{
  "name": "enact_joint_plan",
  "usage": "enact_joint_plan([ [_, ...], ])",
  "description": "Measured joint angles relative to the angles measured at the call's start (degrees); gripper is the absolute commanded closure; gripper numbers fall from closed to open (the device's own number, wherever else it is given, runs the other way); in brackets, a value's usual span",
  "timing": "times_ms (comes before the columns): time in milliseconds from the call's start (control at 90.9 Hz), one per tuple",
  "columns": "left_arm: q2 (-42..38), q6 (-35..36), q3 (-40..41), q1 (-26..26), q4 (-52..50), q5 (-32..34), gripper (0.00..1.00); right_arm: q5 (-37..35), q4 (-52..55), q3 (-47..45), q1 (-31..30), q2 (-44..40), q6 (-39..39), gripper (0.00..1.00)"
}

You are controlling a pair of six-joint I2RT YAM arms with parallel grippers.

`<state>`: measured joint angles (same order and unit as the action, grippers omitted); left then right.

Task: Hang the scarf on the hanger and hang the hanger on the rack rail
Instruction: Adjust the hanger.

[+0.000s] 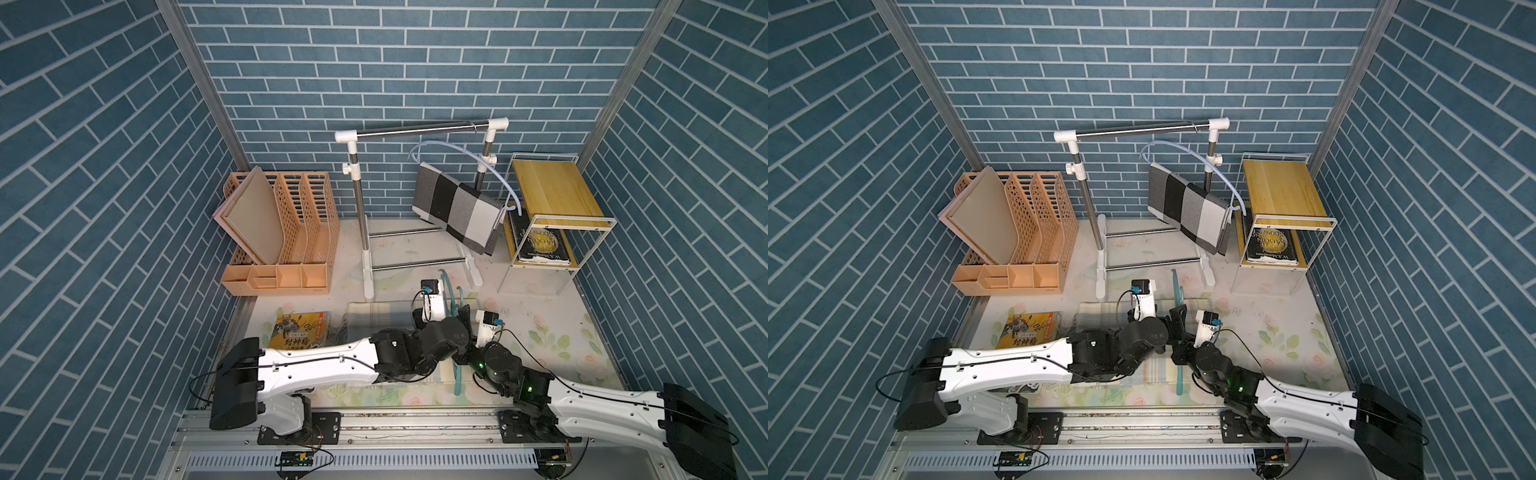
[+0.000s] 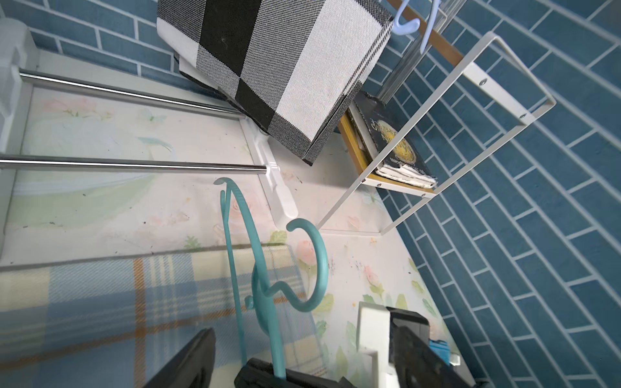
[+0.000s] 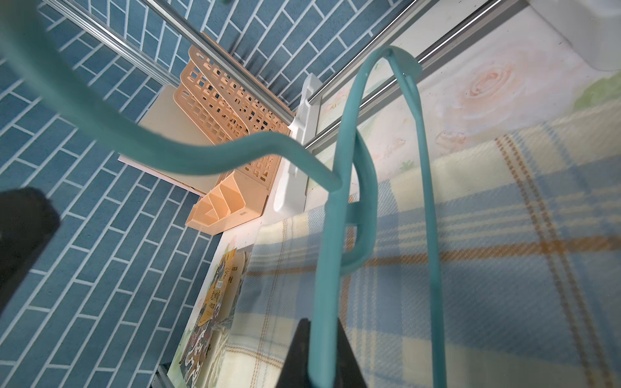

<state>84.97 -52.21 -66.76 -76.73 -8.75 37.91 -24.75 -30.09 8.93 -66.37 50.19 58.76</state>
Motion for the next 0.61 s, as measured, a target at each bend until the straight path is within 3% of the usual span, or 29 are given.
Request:
enact_joint_plan([
  [165,4.50,2.69,-2.56,1.14,-0.87,-0.90,0.33,-0.11,-0.70,0.02,-0.02,0.50,0.00,1.00],
  [407,10.27,4.83,-8.33,3.10,-1.73,-2.71,0.35,-0.11,-0.76,0.63,-0.11,1.14,0.02,1.00],
  [605,14.86,5.64,-13.79,3.58,-4.83,-2.25,0.60,-0.28,-0.76,1.16,-0.13,2.05,1.05,1.00],
])
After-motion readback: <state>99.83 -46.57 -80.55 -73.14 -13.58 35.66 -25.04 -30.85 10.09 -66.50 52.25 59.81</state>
